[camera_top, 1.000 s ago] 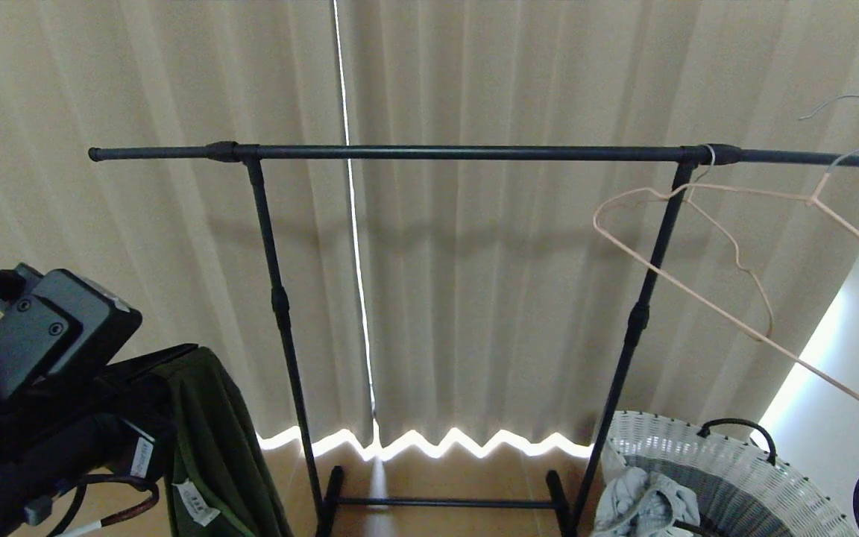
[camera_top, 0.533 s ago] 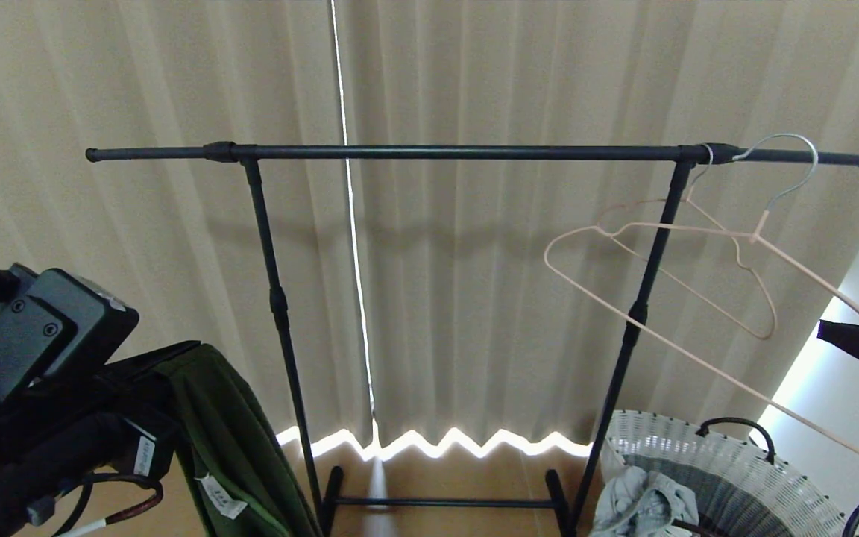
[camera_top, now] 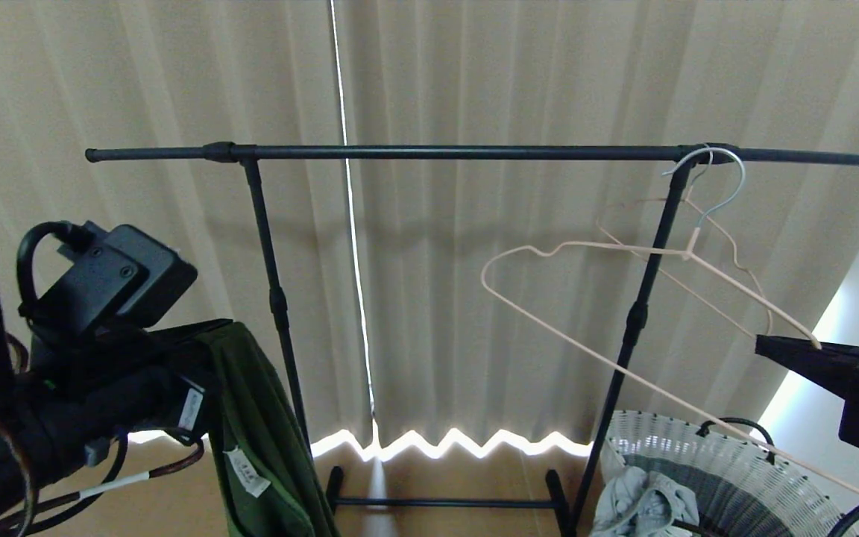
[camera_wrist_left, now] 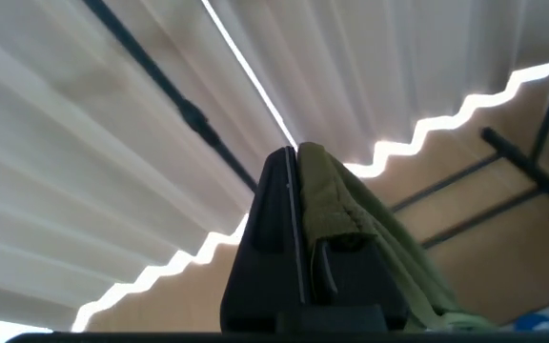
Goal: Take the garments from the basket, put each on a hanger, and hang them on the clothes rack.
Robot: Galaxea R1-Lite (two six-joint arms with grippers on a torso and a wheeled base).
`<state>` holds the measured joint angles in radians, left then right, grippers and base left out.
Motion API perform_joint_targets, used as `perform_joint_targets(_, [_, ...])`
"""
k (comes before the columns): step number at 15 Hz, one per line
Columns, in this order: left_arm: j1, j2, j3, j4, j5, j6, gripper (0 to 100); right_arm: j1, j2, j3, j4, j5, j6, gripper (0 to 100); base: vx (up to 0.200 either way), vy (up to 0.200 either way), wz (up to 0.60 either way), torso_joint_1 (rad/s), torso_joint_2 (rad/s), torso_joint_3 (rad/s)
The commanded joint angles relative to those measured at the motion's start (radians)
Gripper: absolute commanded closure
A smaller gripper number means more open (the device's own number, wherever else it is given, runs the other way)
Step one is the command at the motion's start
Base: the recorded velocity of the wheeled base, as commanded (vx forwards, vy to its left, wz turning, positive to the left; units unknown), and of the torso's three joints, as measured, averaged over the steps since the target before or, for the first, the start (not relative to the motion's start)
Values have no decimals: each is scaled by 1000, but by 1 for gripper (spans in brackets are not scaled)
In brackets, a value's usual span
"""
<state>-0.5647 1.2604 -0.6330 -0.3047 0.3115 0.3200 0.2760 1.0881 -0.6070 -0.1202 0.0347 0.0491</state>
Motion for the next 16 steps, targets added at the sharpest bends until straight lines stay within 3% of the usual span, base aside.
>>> perform_joint_targets(1, [-35,93,-109,50,3,-59,100,65,13,-2,-1,2,38,100,0,0,0,0,0,0])
perform_joint_targets(4, [-77,208,-300,171,54,-191,100,200,12,0,-3,1,178,100,0,0,0,0,0,0])
perform_joint_targets(6, [-83,270,-363,176,109,-223,100,238,9,3,-3,1,204,100,0,0,0,0,0,0])
perform_joint_targets(8, [-83,367,-452,170,227,-263,100,296,3,1,-4,4,230,100,0,0,0,0,0,0])
perform_joint_targets(12, [-81,409,-539,165,284,-263,100,416,0,-8,-4,5,244,100,0,0,0,0,0,0])
perform_joint_targets(16, [-83,409,-556,154,281,-260,100,433,9,-30,-6,7,244,100,0,0,0,0,0,0])
